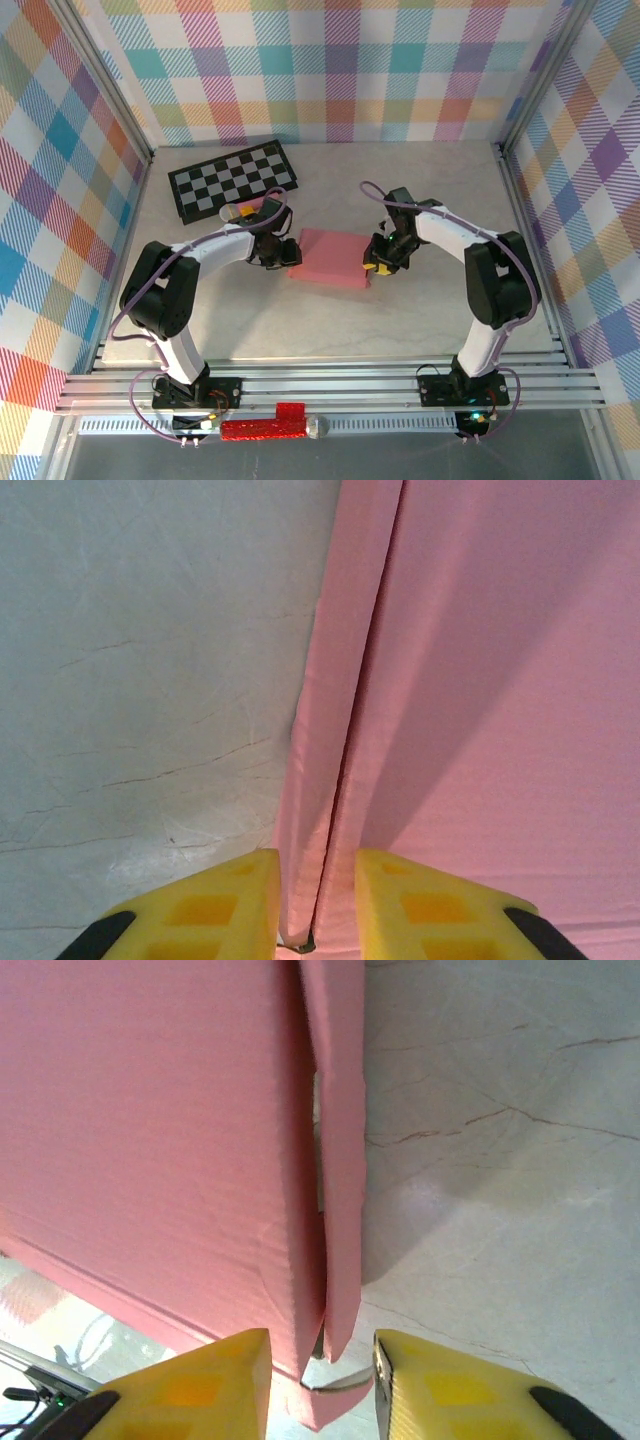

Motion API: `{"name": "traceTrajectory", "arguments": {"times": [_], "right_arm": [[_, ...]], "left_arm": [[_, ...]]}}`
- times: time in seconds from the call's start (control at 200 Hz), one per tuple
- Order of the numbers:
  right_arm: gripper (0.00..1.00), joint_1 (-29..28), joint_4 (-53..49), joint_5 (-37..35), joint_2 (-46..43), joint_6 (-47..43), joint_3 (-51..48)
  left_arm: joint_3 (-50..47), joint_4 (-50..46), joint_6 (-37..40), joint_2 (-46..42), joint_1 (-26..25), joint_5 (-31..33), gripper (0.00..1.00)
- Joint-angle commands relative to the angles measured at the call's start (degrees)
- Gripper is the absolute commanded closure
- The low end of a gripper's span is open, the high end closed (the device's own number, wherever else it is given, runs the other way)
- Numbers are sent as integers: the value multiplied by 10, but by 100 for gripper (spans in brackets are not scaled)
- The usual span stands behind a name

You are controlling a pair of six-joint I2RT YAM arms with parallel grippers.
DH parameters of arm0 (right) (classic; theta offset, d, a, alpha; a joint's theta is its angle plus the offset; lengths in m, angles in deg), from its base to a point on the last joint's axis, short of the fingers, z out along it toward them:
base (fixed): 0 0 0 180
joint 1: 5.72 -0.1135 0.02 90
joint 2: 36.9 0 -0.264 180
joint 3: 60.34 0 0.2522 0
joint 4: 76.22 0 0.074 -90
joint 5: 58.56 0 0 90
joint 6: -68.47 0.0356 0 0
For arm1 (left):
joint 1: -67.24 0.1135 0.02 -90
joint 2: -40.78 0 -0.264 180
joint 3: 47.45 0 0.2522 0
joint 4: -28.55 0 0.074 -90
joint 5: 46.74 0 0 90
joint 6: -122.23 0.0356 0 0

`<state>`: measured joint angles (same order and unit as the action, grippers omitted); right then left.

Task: Fold the paper box

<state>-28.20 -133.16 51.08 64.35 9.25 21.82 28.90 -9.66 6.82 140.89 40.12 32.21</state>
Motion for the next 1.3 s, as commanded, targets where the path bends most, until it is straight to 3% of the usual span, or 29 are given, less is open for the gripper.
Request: {"name": "traceTrajectory", "arguments": {"times": [0.0,0.255,0.69,1.01,1.215,1.295], "right_arm": [[55,-1,-7,-9,-35,-38,-13],[33,11,-16,-22,-32,-76,-21],[31,12,-1,-22,20,-100,-14],[44,12,46,22,45,-65,-19],[68,12,51,27,50,-56,-16],[72,13,50,28,43,-58,-16]], "left_arm": [[-15,4,9,-10,4,-2,76],[-21,2,4,-16,3,-2,76],[-17,6,-6,-13,2,-7,77],[-20,6,-11,-21,-1,-12,77],[-22,1,-16,-48,-1,-14,77],[-14,-9,-15,-65,3,-11,71]]}}
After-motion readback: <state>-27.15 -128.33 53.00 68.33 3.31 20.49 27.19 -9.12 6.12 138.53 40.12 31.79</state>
